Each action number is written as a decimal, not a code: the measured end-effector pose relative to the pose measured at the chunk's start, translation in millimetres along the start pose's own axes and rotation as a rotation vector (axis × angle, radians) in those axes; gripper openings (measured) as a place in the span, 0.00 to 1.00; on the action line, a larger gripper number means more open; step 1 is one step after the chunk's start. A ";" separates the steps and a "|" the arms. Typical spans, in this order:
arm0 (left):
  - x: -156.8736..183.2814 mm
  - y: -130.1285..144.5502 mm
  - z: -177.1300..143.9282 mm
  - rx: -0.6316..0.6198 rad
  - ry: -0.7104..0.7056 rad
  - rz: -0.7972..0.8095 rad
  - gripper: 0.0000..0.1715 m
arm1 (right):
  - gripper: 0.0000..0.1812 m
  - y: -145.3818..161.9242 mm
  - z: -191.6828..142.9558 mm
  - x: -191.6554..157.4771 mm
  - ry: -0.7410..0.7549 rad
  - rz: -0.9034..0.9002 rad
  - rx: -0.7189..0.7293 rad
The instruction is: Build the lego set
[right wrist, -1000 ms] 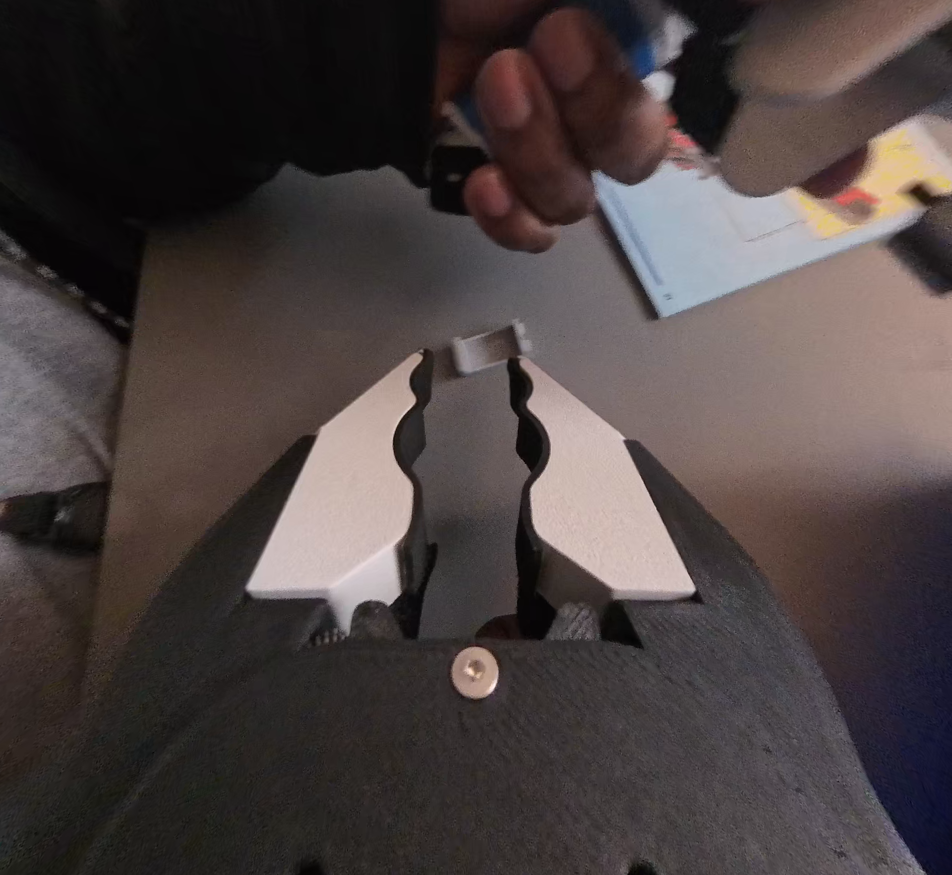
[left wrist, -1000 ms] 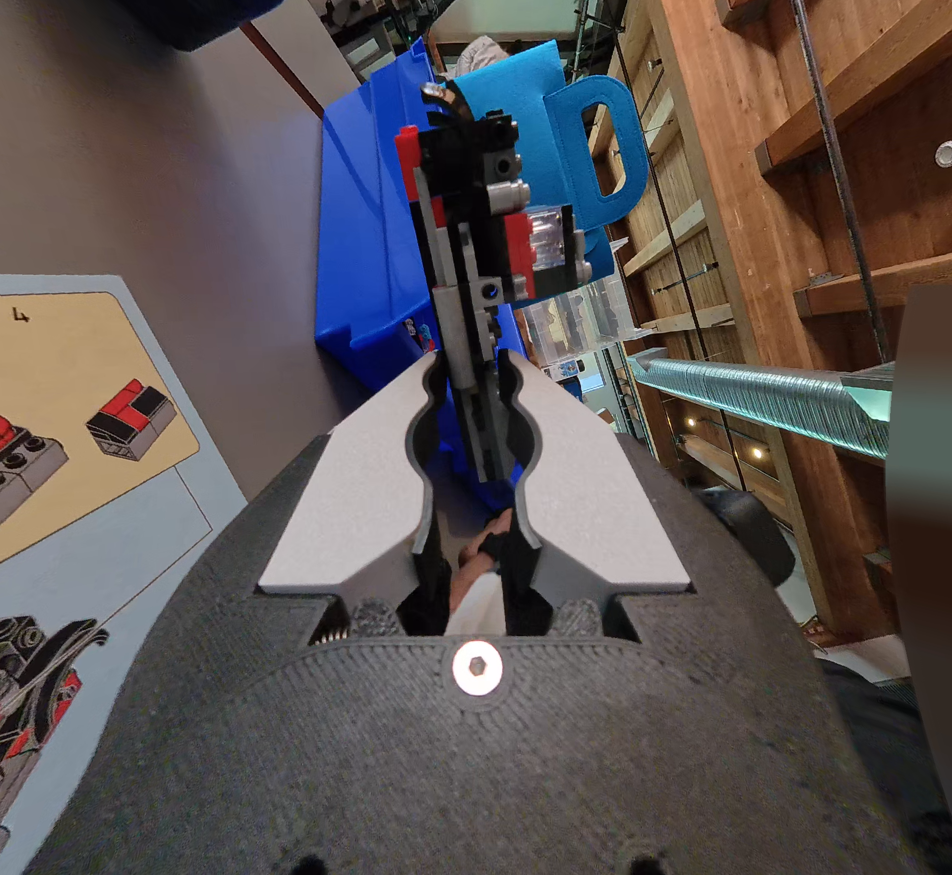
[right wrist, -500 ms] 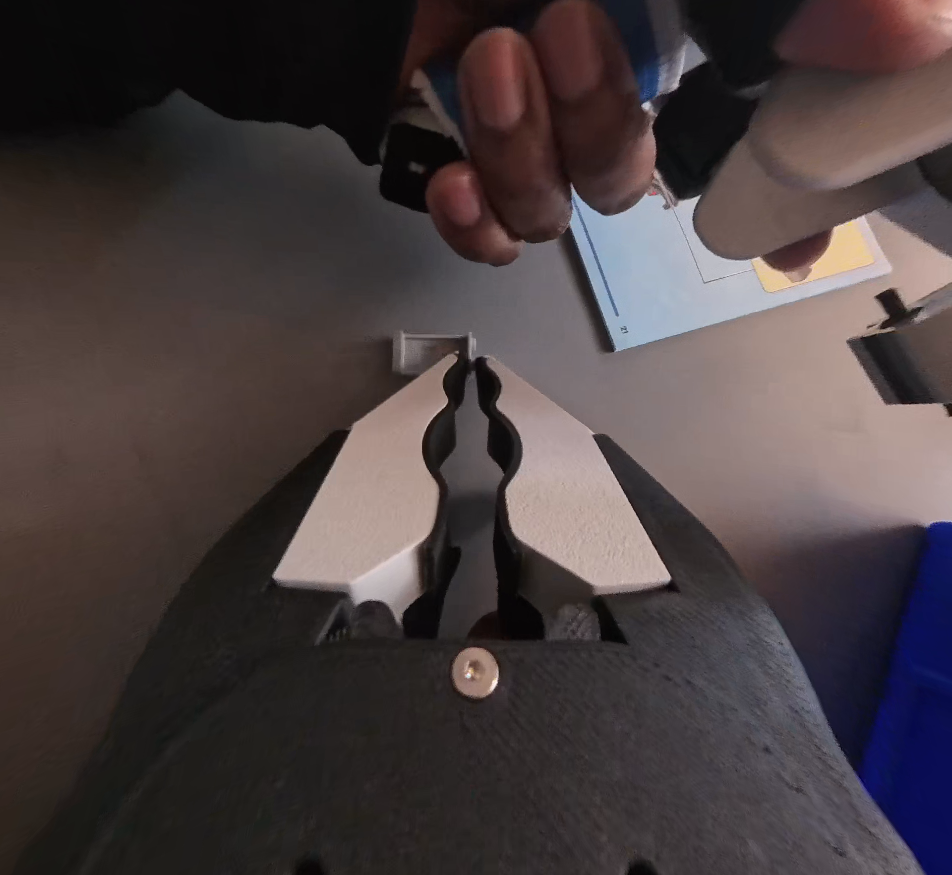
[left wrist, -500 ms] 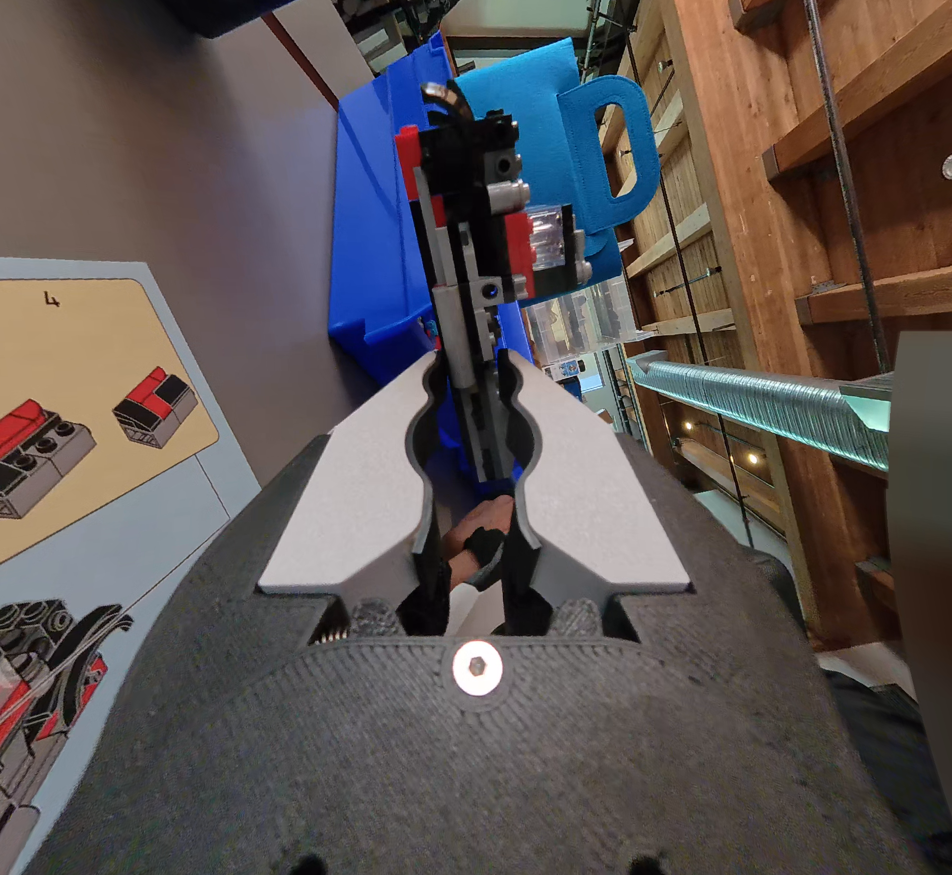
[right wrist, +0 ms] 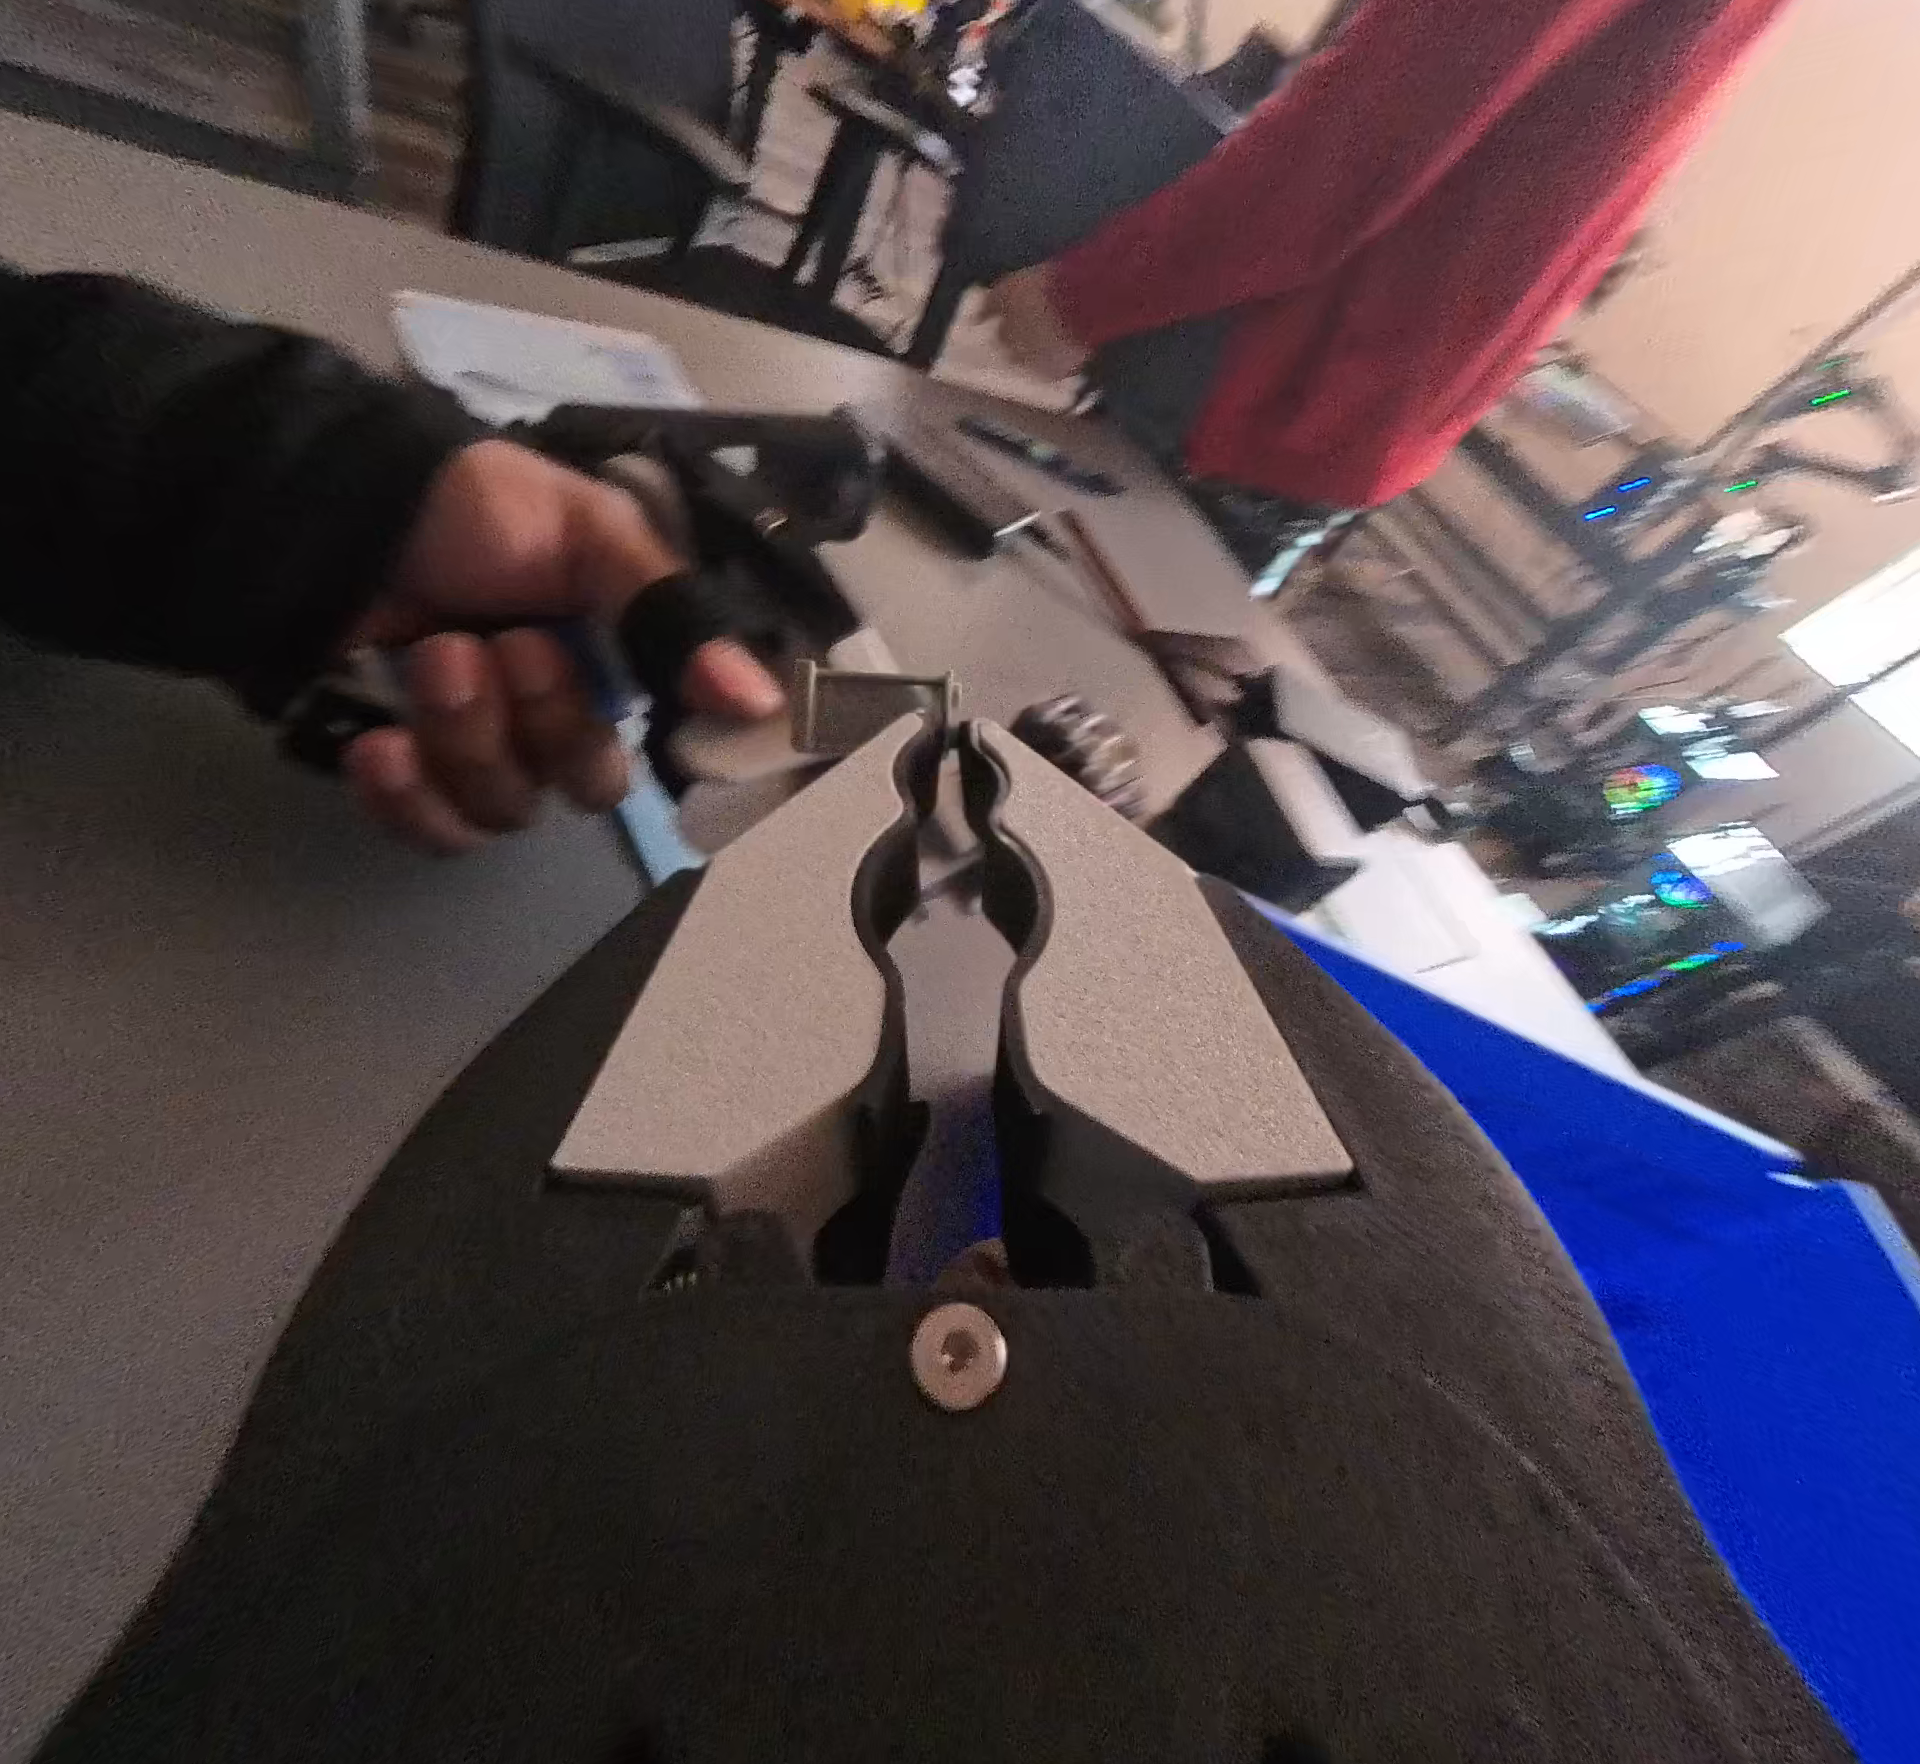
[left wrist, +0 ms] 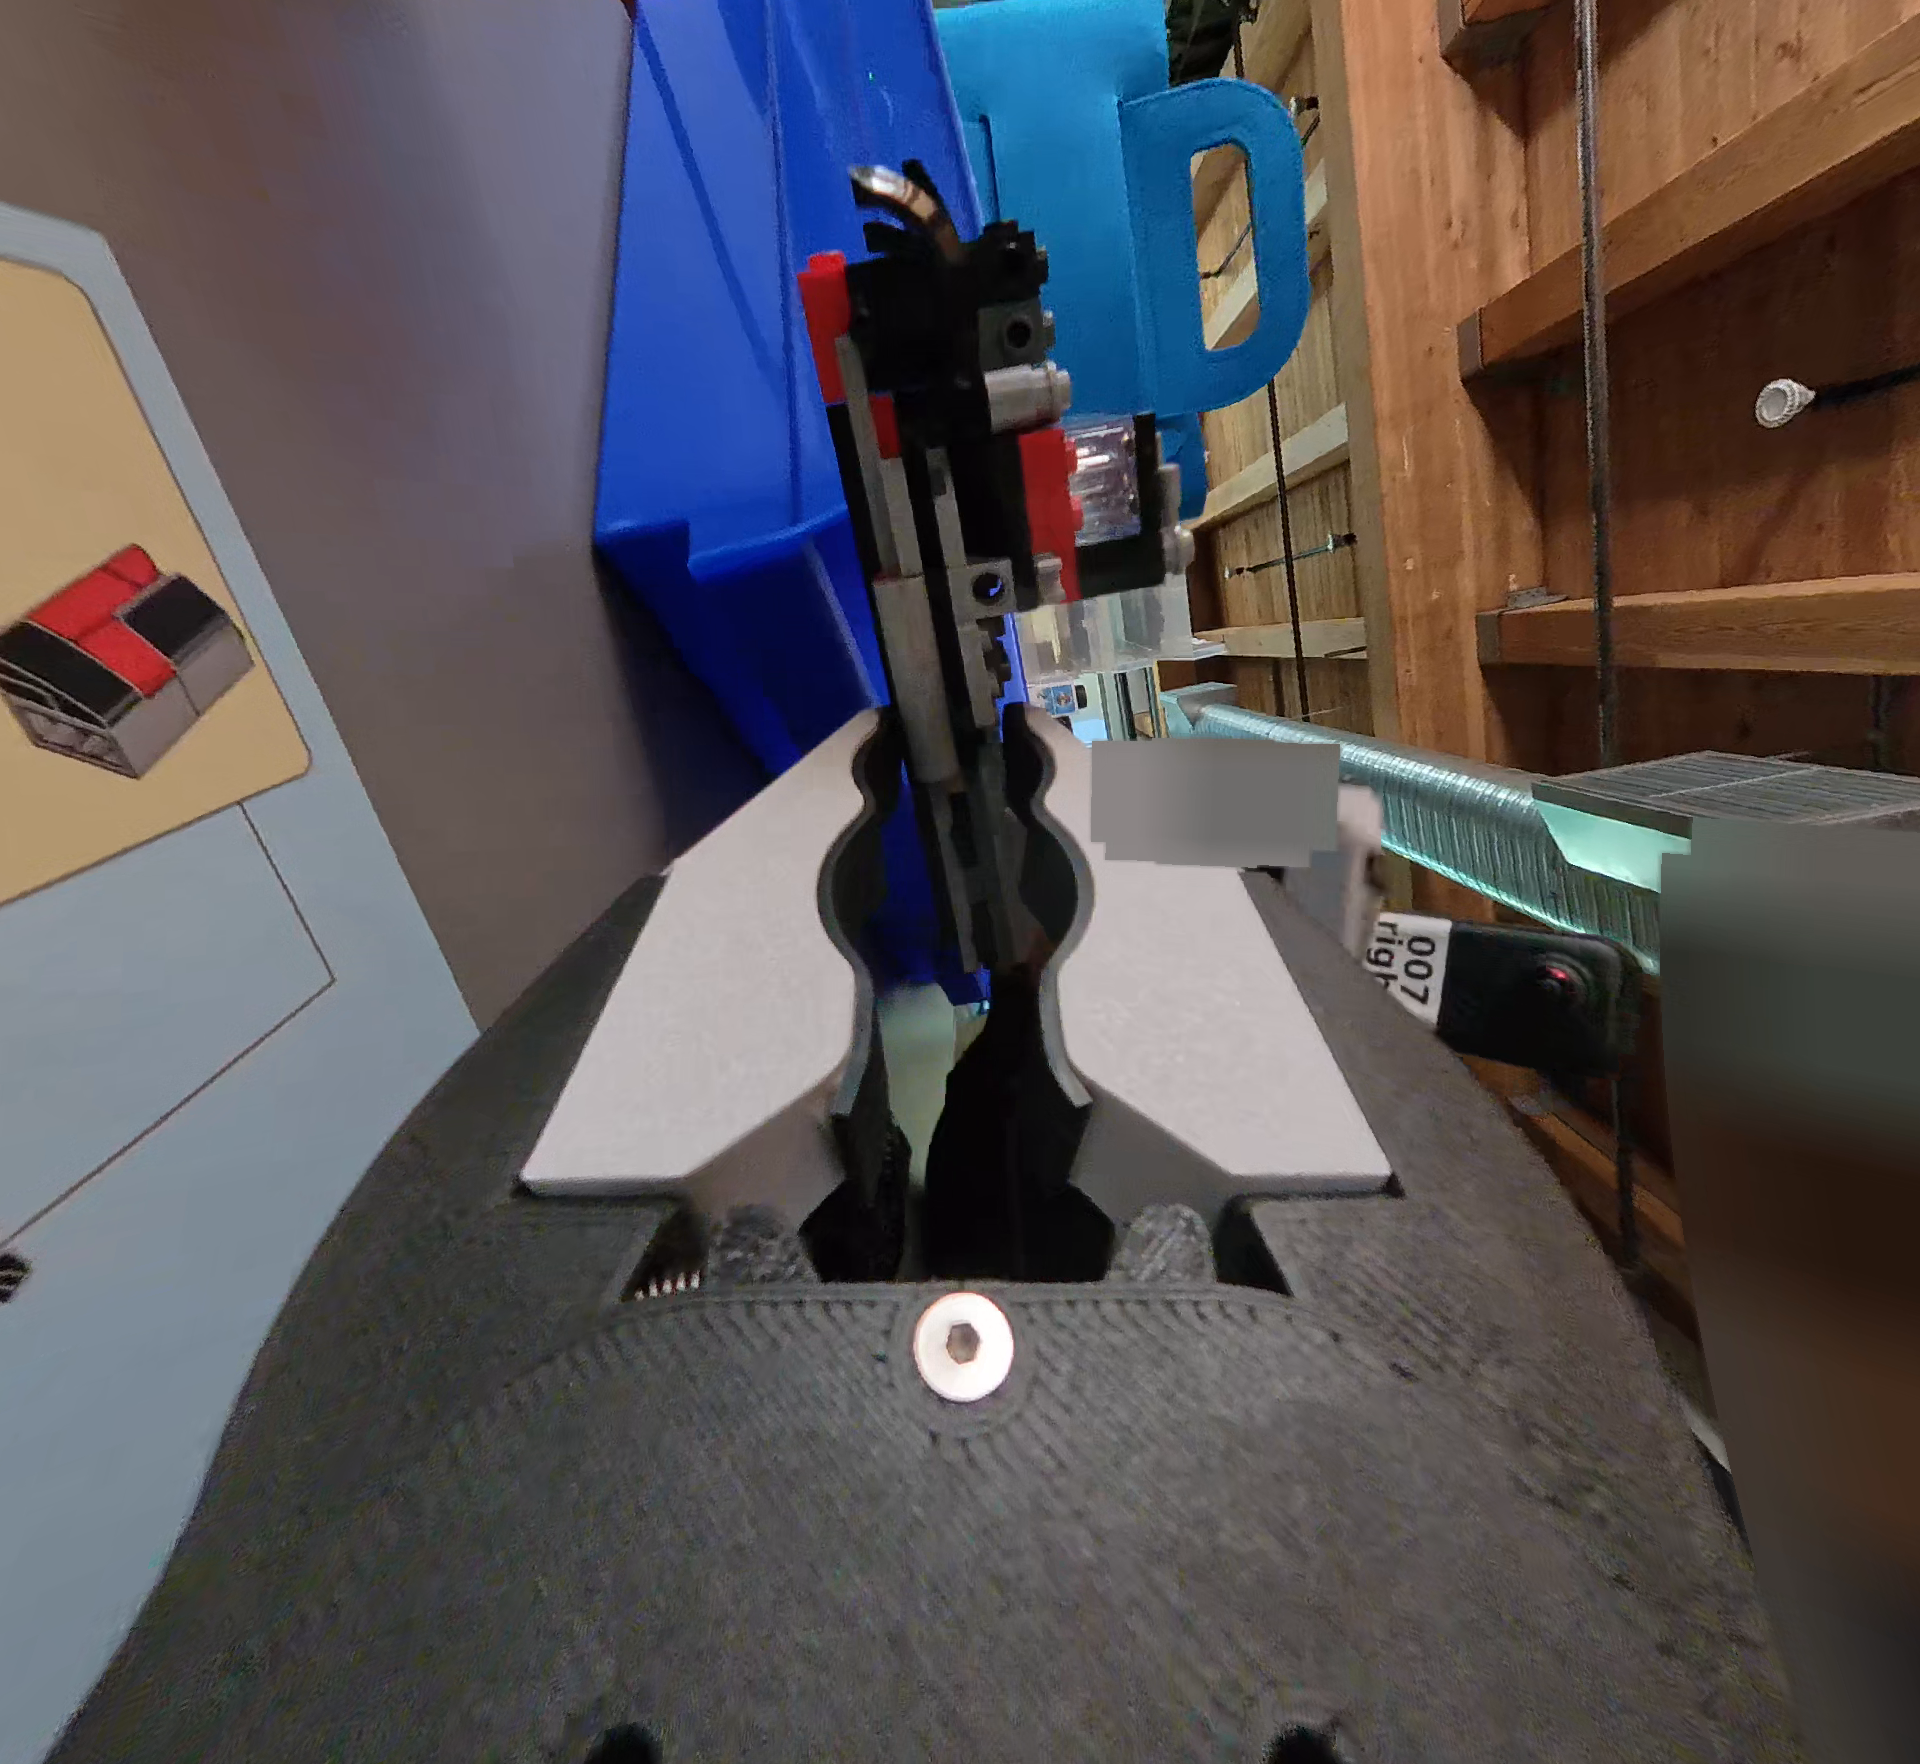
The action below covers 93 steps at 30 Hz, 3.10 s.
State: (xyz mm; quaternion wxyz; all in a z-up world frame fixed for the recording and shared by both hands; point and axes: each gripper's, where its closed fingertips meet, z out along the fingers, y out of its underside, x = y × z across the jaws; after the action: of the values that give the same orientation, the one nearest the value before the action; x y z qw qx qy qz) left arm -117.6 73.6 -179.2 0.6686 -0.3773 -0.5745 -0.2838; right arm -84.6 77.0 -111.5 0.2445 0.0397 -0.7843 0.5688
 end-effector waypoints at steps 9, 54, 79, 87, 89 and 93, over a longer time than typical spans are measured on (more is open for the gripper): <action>-1.4 8.2 4.4 -0.021 0.012 -0.053 0.12 | 0.03 20.9 23.0 35.2 0.329 -0.437 -0.080; -6.7 14.0 6.6 -0.042 -0.003 -0.084 0.13 | 0.04 49.7 38.6 24.6 0.458 -0.936 -0.154; -5.7 9.5 3.7 -0.026 0.000 -0.089 0.12 | 0.14 49.0 31.9 27.1 0.440 -0.829 -0.169; -1.7 0.6 -2.1 0.000 0.016 -0.098 0.12 | 0.34 60.3 27.6 14.3 0.296 -0.704 -0.228; -0.6 -0.8 -3.0 0.004 0.019 -0.095 0.12 | 0.37 62.5 27.3 13.9 0.289 -0.702 -0.247; -0.5 -0.1 -2.8 0.002 0.019 -0.096 0.12 | 0.40 63.3 28.2 14.7 0.293 -0.719 -0.253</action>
State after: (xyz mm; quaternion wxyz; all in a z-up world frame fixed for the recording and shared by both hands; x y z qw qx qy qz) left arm -116.2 71.3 -179.8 0.6600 -0.3458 -0.5859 -0.3188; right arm -128.6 76.6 -167.1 0.5396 0.1995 -0.7413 0.3456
